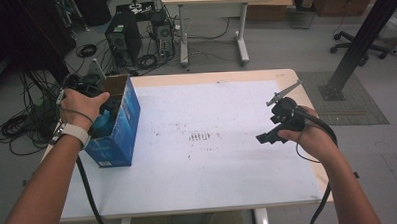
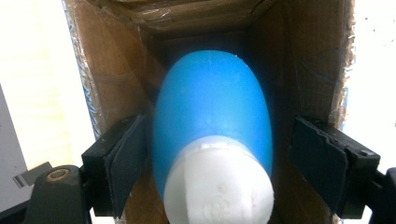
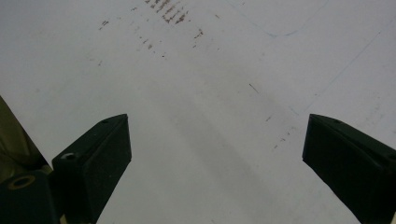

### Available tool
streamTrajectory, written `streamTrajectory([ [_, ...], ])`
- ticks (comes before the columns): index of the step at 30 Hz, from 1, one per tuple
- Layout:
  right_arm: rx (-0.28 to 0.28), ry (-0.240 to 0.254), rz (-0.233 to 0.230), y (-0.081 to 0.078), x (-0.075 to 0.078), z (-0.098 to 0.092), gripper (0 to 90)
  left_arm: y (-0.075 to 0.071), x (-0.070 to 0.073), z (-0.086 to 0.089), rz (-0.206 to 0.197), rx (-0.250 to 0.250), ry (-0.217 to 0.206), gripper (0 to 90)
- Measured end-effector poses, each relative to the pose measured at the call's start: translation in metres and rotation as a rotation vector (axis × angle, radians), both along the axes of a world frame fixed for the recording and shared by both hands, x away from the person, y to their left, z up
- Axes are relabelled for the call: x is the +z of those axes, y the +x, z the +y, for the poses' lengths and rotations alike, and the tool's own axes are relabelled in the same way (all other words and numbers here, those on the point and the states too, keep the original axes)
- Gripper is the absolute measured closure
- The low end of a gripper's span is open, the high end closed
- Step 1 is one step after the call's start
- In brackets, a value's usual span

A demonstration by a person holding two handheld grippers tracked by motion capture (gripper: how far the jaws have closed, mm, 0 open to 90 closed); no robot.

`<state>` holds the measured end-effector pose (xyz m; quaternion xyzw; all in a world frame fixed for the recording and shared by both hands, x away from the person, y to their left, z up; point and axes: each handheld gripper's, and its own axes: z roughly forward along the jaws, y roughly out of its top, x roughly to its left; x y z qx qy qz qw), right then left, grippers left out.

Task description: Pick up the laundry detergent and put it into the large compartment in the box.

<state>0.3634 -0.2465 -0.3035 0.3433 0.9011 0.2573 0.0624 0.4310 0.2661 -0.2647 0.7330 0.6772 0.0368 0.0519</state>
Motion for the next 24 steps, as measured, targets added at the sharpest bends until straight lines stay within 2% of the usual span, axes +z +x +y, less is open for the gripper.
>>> streamTrajectory([
  [19, 0.004, -0.001, -0.003, -0.001, 0.002, 0.002, 8.2, -0.003, 0.011, 0.002, -0.006, -0.009, -0.041, 14.0],
  [24, 0.004, 0.000, -0.006, -0.002, 0.003, 0.002, 8.1, -0.004, 0.016, 0.002, -0.013, -0.018, -0.039, 13.5],
])
